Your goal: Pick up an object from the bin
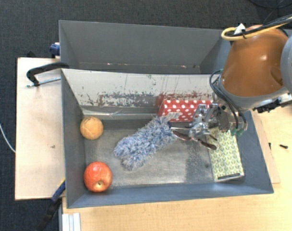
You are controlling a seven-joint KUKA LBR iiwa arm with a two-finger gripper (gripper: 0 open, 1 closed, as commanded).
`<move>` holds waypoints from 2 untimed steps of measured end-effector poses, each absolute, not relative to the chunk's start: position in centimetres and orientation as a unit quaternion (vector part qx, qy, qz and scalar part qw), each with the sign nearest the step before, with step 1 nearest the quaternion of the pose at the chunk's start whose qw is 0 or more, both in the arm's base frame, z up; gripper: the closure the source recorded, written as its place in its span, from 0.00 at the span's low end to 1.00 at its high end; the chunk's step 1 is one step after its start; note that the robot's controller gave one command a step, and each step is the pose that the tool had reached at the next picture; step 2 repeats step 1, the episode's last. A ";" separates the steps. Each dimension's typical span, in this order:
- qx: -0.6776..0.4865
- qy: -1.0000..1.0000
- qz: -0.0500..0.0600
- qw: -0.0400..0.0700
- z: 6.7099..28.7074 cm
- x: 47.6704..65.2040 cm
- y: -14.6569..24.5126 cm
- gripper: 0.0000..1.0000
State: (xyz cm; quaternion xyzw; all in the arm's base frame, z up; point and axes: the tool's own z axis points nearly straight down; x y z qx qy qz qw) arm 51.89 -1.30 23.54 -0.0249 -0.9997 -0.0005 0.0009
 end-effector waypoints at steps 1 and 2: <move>-0.024 -1.000 0.000 -0.001 25.1 52.0 -1.4 1.00; -0.024 -1.000 0.000 -0.001 25.1 52.0 -1.4 1.00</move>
Offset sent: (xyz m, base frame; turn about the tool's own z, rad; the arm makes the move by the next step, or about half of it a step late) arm 0.0044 -0.0183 0.0465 -0.1003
